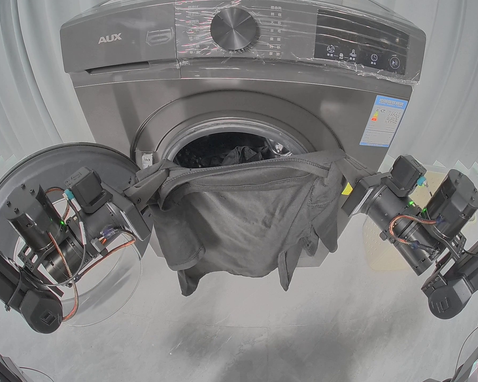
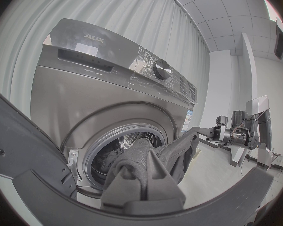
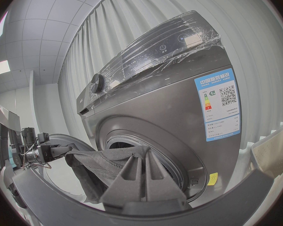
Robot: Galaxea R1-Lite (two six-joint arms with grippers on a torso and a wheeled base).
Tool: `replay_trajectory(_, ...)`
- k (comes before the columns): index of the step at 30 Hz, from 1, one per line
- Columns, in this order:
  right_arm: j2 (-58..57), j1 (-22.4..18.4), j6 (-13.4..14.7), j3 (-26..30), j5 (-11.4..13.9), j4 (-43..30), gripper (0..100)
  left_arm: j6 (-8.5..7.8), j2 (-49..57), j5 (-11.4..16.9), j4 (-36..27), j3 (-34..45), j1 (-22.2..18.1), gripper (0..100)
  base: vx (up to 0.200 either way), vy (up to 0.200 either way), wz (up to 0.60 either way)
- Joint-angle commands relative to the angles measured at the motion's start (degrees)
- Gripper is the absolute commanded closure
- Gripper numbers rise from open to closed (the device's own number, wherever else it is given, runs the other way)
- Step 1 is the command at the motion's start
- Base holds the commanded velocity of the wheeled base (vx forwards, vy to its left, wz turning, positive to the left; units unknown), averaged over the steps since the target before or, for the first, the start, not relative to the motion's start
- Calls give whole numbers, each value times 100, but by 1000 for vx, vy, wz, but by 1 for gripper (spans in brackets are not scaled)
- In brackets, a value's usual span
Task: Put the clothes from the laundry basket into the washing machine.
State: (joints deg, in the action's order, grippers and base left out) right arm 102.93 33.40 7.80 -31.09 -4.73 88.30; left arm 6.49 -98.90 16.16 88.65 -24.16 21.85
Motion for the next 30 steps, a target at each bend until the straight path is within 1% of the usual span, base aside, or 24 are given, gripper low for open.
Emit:
replay_trajectory(1, -9, 0, 2, 6, -2, 3, 100, 2, 82, 1, 3, -27, -40, 100, 0, 0, 0)
replay_trajectory(30, 17, 0, 11, 76, 7, 3, 100, 19, 99, -8, 3, -54, -49, 100, 0, 0, 0)
